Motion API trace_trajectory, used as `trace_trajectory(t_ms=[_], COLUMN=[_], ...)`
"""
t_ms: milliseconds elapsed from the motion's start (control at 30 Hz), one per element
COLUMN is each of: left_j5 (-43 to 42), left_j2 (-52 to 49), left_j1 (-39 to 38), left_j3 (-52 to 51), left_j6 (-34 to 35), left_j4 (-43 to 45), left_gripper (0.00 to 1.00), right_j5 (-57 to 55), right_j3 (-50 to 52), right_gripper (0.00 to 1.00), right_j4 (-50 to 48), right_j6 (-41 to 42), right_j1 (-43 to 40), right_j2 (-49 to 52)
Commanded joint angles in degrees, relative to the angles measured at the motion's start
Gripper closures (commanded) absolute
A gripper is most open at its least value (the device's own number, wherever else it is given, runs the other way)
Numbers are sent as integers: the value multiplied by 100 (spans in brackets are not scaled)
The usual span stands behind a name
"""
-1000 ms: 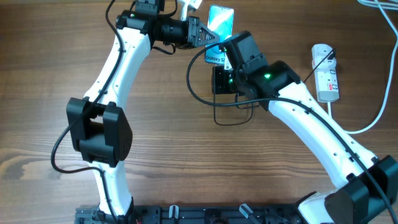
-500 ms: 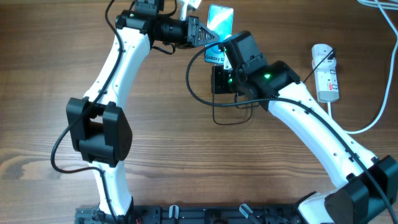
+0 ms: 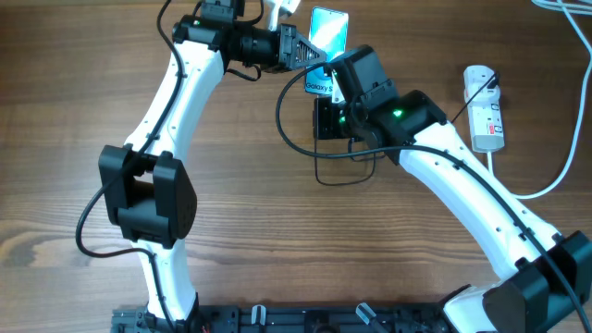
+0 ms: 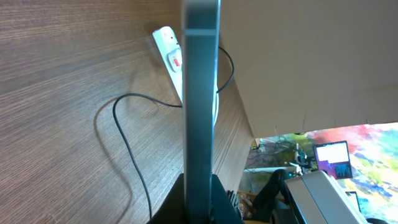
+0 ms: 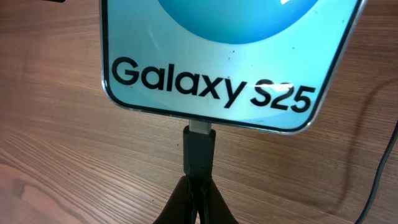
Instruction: Plug charger to phone and switch on socket
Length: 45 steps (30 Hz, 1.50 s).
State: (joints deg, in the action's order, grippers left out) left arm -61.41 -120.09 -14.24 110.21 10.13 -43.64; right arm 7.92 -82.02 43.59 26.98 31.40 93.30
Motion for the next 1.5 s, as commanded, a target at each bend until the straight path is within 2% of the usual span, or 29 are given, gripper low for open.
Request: trace_trajectory(t_ms=[0, 333, 1467], left_j5=[-330, -328, -306], left_j2=[190, 190, 190], left_j1=[-7, -7, -13], left_j3=[48, 48, 48], left_j6=[-76, -96, -245], left_j4=[17, 17, 15], left_gripper=[96, 96, 96], right_j5=[20, -234, -52], right_j3=[-133, -133, -273], right_gripper=[96, 96, 96], right_j4=[-28, -17, -70], right_j6=[17, 90, 2], right_j1=[-31, -31, -140], right_j2=[-127, -127, -129])
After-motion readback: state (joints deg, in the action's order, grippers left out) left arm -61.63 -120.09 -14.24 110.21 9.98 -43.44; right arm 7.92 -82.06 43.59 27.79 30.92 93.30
